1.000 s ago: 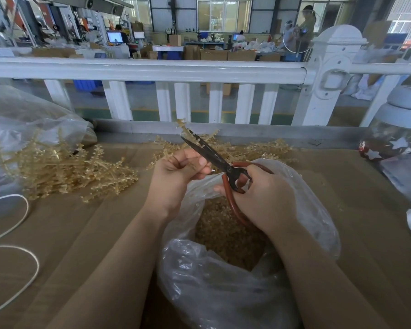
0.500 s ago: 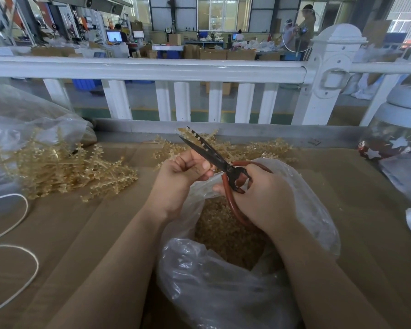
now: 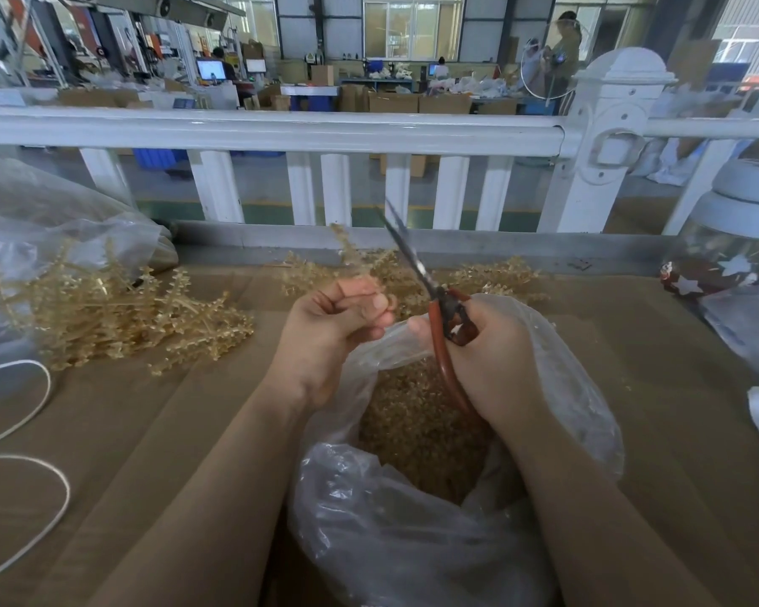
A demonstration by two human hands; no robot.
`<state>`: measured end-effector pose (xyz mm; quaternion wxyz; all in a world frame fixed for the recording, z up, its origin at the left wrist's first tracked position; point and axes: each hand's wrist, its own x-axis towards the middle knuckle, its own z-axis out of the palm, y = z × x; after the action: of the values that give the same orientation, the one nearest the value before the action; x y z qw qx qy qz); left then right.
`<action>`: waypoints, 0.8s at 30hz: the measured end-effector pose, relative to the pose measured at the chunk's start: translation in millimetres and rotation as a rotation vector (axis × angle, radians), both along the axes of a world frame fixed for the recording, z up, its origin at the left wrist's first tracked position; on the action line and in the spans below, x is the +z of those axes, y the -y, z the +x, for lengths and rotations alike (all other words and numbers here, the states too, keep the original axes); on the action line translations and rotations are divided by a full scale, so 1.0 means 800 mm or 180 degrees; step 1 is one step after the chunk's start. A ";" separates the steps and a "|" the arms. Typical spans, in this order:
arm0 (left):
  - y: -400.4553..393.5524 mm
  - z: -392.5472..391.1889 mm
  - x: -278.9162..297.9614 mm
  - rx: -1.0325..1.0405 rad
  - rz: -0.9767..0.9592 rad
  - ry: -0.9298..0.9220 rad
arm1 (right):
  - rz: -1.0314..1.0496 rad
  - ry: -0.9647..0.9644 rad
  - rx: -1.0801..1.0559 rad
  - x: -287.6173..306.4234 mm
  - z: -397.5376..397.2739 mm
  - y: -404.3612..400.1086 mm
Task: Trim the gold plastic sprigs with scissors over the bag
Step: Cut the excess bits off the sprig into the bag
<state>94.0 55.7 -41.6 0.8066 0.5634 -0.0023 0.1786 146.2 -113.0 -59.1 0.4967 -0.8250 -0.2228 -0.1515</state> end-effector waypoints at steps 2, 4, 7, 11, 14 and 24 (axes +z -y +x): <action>0.010 -0.001 -0.001 -0.0096 0.0254 -0.0108 | 0.0383 -0.0266 0.0139 0.002 0.000 0.000; 0.020 -0.002 -0.005 -0.0218 0.0324 -0.0169 | 0.0627 -0.0450 0.0337 0.004 0.000 0.000; 0.029 -0.001 -0.009 -0.0353 0.0627 -0.0183 | 0.0705 -0.0655 0.0509 0.007 0.000 -0.001; 0.027 -0.002 -0.010 -0.0376 0.0891 -0.0290 | 0.0623 -0.0684 0.0646 0.008 0.000 -0.001; 0.027 -0.010 -0.007 -0.0129 0.1001 -0.0187 | 0.0795 -0.0731 0.0668 0.009 0.000 0.001; 0.013 -0.011 0.004 0.1816 0.2546 0.0657 | 0.0688 -0.0704 0.0704 0.011 -0.001 0.001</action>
<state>85.5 45.6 -38.1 0.4421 0.7861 0.0038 0.4319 145.6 -113.8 -50.2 0.6175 -0.7490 -0.2386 -0.0274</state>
